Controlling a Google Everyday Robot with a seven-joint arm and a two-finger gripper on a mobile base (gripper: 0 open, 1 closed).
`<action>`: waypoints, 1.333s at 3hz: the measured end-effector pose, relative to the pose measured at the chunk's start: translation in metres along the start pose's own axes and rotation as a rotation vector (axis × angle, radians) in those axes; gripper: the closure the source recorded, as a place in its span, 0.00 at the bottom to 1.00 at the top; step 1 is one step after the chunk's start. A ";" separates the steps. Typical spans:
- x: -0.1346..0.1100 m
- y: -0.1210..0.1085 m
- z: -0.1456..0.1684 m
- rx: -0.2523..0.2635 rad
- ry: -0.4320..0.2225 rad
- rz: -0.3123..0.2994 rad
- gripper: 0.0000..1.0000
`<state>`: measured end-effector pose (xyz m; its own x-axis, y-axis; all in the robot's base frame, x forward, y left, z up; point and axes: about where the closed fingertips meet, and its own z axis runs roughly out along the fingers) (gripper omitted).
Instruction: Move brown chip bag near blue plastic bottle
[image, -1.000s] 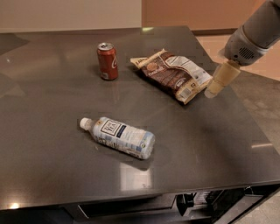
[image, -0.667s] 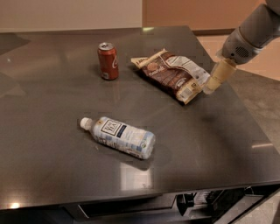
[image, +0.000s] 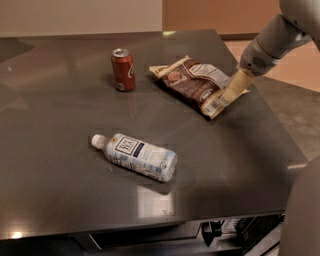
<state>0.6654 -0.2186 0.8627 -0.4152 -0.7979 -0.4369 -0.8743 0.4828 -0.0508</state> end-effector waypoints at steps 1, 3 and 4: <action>-0.003 -0.006 0.014 0.017 0.000 0.013 0.00; -0.005 -0.012 0.025 0.024 0.013 0.006 0.19; -0.007 -0.006 0.024 -0.001 0.005 0.010 0.42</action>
Offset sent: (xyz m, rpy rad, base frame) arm 0.0224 0.0023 -0.0182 -0.0331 -0.0521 -0.0288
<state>0.6798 -0.2076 0.8444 -0.4250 -0.7952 -0.4325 -0.8704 0.4902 -0.0460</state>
